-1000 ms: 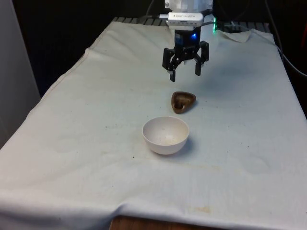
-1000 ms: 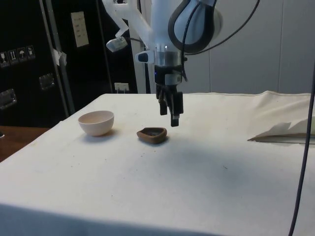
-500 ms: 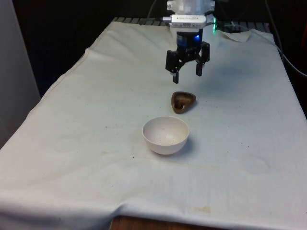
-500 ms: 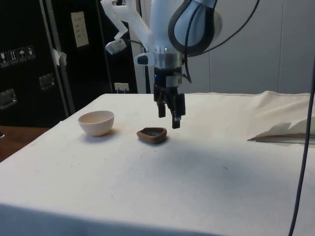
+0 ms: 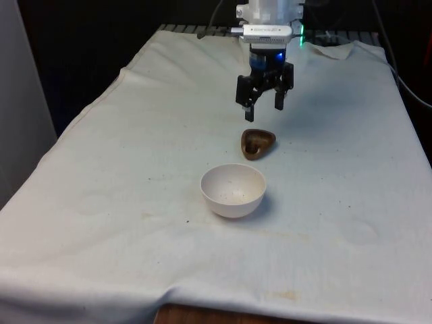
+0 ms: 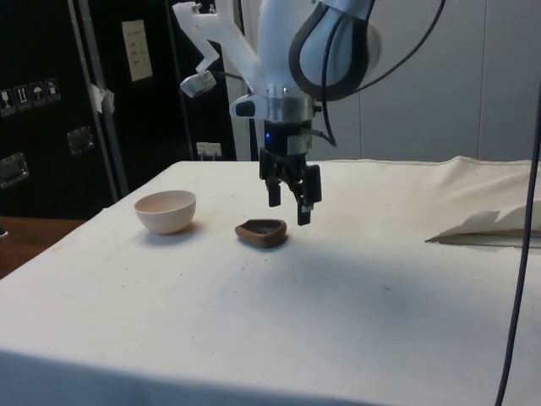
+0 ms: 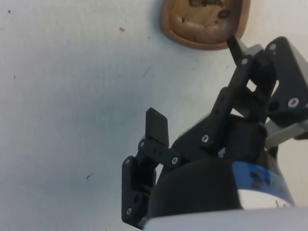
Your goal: Pour the coffee beans from the cup into the bowl.
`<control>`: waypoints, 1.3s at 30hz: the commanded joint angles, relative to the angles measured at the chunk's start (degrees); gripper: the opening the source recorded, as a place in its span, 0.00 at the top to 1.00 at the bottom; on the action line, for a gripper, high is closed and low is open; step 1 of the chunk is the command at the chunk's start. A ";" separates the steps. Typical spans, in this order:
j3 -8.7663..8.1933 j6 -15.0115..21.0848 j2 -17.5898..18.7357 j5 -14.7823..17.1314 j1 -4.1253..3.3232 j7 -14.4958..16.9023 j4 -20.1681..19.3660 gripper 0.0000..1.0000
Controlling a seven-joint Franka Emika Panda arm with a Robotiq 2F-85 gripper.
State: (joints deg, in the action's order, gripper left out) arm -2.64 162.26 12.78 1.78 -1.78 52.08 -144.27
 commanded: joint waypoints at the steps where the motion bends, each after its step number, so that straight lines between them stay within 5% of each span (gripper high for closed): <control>1: -0.40 1.55 0.46 -0.92 -0.29 -0.06 -0.06 0.00; 24: -0.74 4.01 1.66 -1.15 -0.40 9.57 0.00 0.00; 25: -0.06 3.15 1.49 0.00 0.00 9.57 0.06 0.00; 32: -0.74 4.07 1.66 -1.20 -0.40 12.95 0.06 0.00; 33: -0.06 3.15 1.49 0.00 0.00 13.41 0.11 0.00; 39: -0.69 4.58 2.29 -1.09 -0.40 15.81 0.11 0.00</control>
State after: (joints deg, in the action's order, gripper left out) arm -2.69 165.53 14.55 1.78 -1.78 68.01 -144.16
